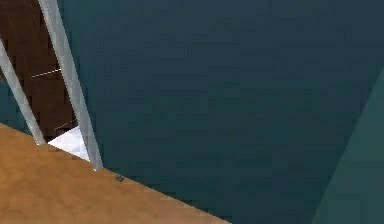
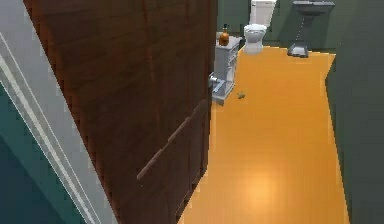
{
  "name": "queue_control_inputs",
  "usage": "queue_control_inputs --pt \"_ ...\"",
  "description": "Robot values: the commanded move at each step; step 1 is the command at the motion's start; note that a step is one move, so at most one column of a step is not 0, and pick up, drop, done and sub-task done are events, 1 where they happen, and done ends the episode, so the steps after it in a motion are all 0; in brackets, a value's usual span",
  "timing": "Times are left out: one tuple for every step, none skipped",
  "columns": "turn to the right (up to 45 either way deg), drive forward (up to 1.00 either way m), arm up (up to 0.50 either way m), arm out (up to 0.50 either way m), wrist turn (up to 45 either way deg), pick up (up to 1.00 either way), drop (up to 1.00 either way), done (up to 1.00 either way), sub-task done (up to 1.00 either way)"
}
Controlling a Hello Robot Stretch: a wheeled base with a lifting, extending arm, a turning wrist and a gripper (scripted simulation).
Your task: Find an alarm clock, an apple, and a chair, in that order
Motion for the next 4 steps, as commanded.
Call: queue_control_inputs --pt "-24.0 0.0 0.0 0.0 0.0 0.0 0.0 0.0 0.0" --pt "0.0 0.95 0.0 0.0 0.0 0.0 0.0 0.0 0.0" --pt "-39.0 0.0 0.0 0.0 0.0 0.0 0.0 0.0 0.0" --pt "0.0 1.0 0.0 0.0 0.0 0.0 0.0 0.0 0.0"
